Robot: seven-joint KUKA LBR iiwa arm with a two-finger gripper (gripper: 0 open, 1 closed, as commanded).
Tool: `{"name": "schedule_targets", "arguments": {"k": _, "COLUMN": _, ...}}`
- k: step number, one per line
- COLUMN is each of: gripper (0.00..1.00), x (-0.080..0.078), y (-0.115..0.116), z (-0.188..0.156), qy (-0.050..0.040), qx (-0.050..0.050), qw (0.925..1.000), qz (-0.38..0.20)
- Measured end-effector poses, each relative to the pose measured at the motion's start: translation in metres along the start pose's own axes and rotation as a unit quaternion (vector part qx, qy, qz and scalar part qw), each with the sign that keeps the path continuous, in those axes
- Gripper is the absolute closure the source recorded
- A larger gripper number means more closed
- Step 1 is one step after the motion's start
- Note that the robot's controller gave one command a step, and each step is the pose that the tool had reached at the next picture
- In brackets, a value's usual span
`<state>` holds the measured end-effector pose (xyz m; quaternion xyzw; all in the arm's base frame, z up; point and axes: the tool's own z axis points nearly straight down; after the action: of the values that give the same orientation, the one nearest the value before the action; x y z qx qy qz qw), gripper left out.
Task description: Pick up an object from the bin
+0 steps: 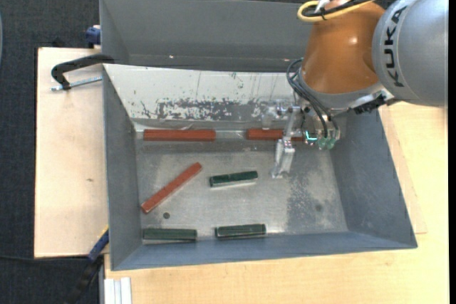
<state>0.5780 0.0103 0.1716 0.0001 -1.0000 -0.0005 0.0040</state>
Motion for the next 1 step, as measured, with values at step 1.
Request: {"name": "schedule_targets", "arguments": {"k": 1, "gripper": 0.00, "x": -0.0018, "y": 0.0000, "z": -0.0048, "qy": -0.0044, "qx": 0.000, "qw": 1.0000, "qz": 0.000}}
